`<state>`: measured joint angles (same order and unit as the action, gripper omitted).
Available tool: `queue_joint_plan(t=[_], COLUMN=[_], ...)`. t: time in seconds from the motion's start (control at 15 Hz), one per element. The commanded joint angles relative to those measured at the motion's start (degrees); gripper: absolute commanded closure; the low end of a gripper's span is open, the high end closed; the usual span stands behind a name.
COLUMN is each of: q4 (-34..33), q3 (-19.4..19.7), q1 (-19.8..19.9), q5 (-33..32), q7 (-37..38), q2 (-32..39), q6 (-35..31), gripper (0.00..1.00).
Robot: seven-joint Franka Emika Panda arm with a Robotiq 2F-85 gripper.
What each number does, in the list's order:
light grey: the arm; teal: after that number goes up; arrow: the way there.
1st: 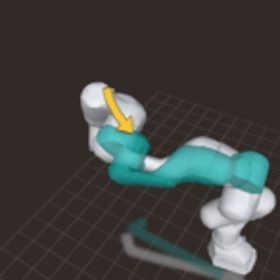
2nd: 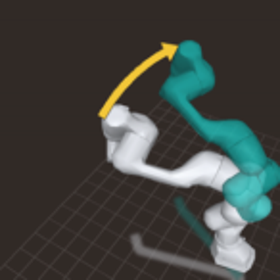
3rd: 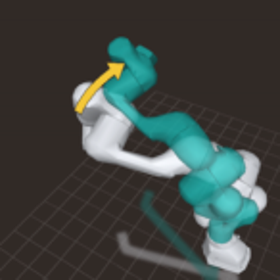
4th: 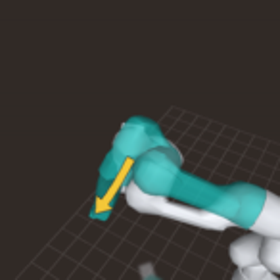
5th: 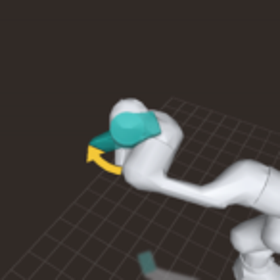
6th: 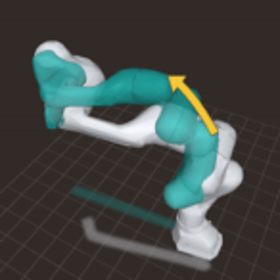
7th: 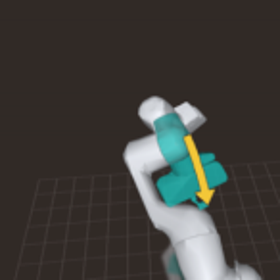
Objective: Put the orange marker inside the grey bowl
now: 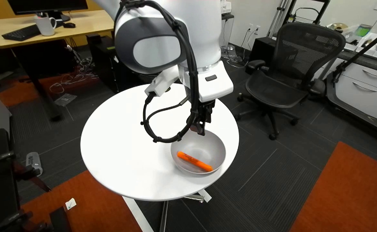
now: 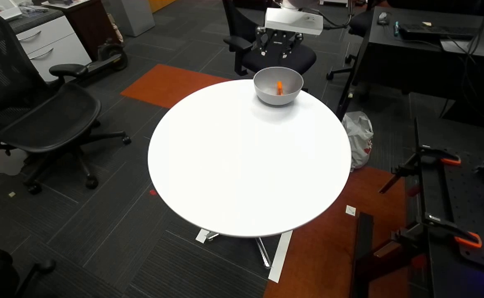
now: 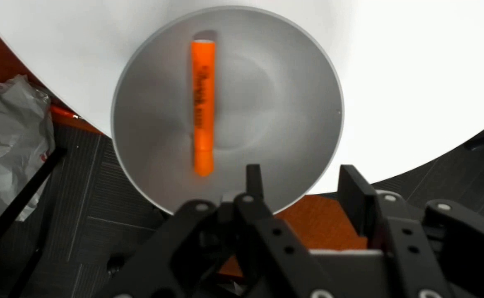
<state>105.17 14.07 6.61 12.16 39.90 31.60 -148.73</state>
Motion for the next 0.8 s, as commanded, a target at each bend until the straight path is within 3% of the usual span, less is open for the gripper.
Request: queue_joint_plan(t=[0.0,0.2,0.73], q4=[-3.36,-4.16,-2.73], q3=[-0.84,-0.55,-0.21], q1=[0.81,0.64,0.30], q5=[1.32,1.31,0.26], q7=[0.71,1.25,0.08], q2=[1.23,1.60,1.48], q6=[3.39,3.64,1.57], gripper=[0.18,0.00,0.00])
